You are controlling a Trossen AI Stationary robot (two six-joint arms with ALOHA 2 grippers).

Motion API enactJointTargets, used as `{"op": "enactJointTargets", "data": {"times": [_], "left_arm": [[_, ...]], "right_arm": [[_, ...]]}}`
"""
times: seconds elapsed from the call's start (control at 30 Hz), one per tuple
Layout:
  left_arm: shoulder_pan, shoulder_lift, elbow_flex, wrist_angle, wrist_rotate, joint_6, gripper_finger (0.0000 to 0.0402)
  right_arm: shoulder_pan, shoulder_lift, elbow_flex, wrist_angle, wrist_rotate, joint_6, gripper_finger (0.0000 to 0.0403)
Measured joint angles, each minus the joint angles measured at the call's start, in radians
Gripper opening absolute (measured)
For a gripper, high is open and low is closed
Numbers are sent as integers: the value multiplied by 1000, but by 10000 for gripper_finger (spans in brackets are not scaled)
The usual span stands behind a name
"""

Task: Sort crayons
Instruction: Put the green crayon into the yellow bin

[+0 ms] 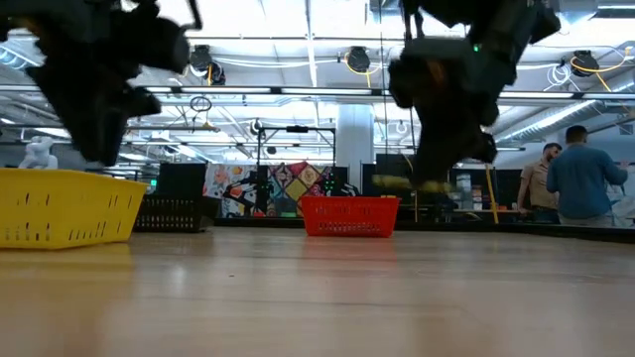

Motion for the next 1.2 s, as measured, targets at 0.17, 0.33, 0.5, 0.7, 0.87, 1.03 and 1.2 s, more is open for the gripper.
{"op": "enactJointTargets", "data": {"times": [0.17,0.33,0.5,0.7,0.87,1.03,1.2], "left_arm": [[1,0,24,140,-40,64,90],[17,0,24,340,-107,149,90],[27,0,25,553,-183,274,90],[50,0,25,791,-189,351,90],[74,0,25,869,-188,363,90],[88,0,25,911,-98,363,90],[87,0,25,947,-8,366,90]], "right_arm": [[31,-73,-1,182,3,-79,0],[57,-97,0,349,4,-218,0],[63,-103,1,473,6,-333,0],[62,-103,1,588,7,-447,0],[63,-103,1,649,4,-502,0],[63,-103,1,659,5,-530,0],[63,-103,1,659,5,-532,0]]}}
